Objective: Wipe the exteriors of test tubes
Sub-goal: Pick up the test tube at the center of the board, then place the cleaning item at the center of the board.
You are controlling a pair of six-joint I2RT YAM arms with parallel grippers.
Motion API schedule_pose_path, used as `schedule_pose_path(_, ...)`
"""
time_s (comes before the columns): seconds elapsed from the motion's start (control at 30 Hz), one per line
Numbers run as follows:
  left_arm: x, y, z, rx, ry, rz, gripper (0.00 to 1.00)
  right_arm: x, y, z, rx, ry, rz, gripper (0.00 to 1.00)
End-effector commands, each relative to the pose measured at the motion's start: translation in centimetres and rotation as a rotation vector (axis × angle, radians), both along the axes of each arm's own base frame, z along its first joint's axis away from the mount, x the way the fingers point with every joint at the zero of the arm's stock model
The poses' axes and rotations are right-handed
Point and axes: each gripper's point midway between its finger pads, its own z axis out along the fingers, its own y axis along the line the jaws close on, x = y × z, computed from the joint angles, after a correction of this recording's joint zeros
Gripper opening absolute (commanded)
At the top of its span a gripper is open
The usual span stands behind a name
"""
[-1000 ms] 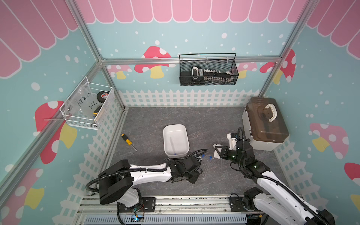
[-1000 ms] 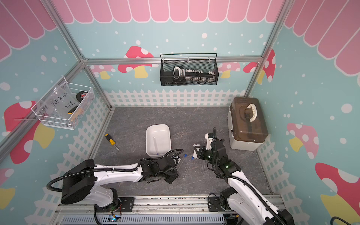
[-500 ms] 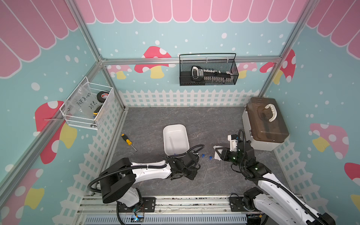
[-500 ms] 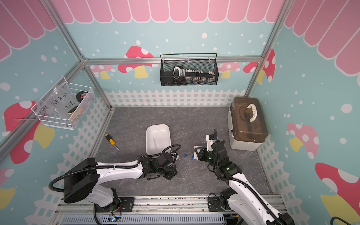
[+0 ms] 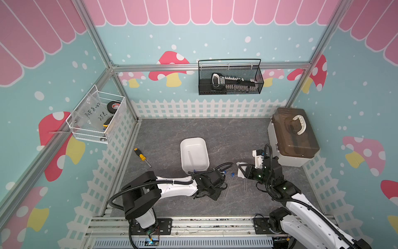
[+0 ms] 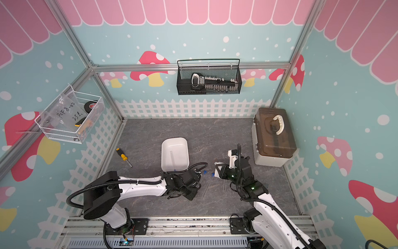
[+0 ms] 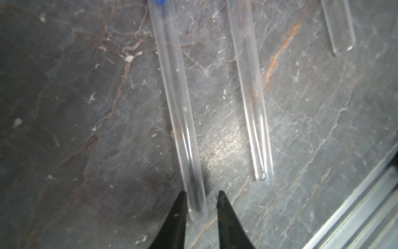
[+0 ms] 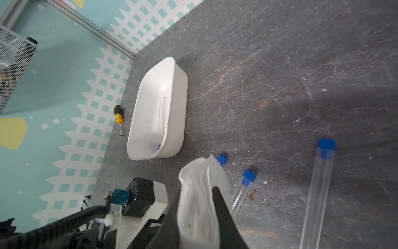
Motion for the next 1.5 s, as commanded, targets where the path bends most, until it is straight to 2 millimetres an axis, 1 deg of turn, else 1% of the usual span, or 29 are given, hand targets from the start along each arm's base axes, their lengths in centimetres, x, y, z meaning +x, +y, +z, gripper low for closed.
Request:
schedule_pose_path(0.0, 0.0, 0.9, -0.5, 0.108, -0.04, -0.025, 0.26, -0.2, -0.4, -0.5, -0.001, 0.017, -0.015, 0.2)
schedule_pose_path(0.2, -0.4, 0.7, -1.6, 0.174, -0.048, -0.046, 0.21, -0.2, -0.4, -0.6, 0.0, 0.018, -0.016, 0.21)
schedule_pose_path(0.37, -0.4, 1.6, -2.9, 0.228, -0.047, -0.032, 0.15, -0.4, -0.5, -0.7, -0.004, 0.021, -0.016, 0.2)
schedule_pose_path(0.47, -0.4, 2.0, -2.7, 0.24, -0.054, -0.027, 0.14, -0.4, -0.5, -0.4, -0.002, 0.016, -0.015, 0.2)
schedule_pose_path(0.53, -0.1, 2.0, -2.0, 0.236, -0.072, -0.019, 0.13, -0.4, -0.5, -0.2, 0.0, 0.01, -0.018, 0.2)
schedule_pose_path(0.63, 0.6, 2.0, -0.4, 0.208, -0.099, 0.005, 0.13, -0.2, -0.4, 0.6, 0.01, -0.006, -0.014, 0.2)
schedule_pose_path(0.73, 1.7, 1.9, 1.6, 0.127, -0.108, 0.059, 0.13, -0.1, -0.1, 1.8, 0.021, -0.03, 0.003, 0.2)
schedule_pose_path(0.83, 2.7, 1.4, 4.6, -0.017, -0.116, 0.098, 0.13, 0.0, 0.2, 2.9, 0.026, -0.057, 0.028, 0.2)
schedule_pose_path(0.9, 3.3, 1.0, 7.1, -0.136, -0.12, 0.109, 0.13, 0.1, 0.4, 3.5, 0.028, -0.068, 0.042, 0.2)
schedule_pose_path(1.0, 4.1, 1.2, 10.5, -0.295, -0.13, 0.139, 0.13, 0.2, 0.6, 4.0, 0.026, -0.08, 0.057, 0.2)
schedule_pose_path(1.03, 4.3, 1.4, 11.3, -0.334, -0.132, 0.146, 0.13, 0.2, 0.7, 4.0, 0.023, -0.082, 0.061, 0.2)
schedule_pose_path(1.1, 4.3, 1.6, 13.4, -0.441, -0.13, 0.136, 0.14, 0.3, 0.7, 3.6, 0.012, -0.075, 0.068, 0.2)
schedule_pose_path(1.17, 4.2, 1.6, 15.0, -0.548, -0.105, 0.118, 0.15, 0.4, 0.8, 2.4, 0.0, -0.043, 0.071, 0.2)
schedule_pose_path(1.27, 4.3, 2.1, 16.8, -0.665, -0.101, 0.13, 0.14, 0.6, 1.6, 1.1, 0.014, -0.011, 0.105, 0.2)
schedule_pose_path(1.37, 4.5, 2.7, 18.0, -0.724, -0.117, 0.143, 0.15, 1.4, 2.6, 0.0, 0.045, 0.011, 0.125, 0.2)
schedule_pose_path(1.47, 4.5, 3.2, 18.0, -0.7, -0.131, 0.15, 0.15, 2.4, 3.5, -1.8, 0.034, 0.053, 0.154, 0.2)
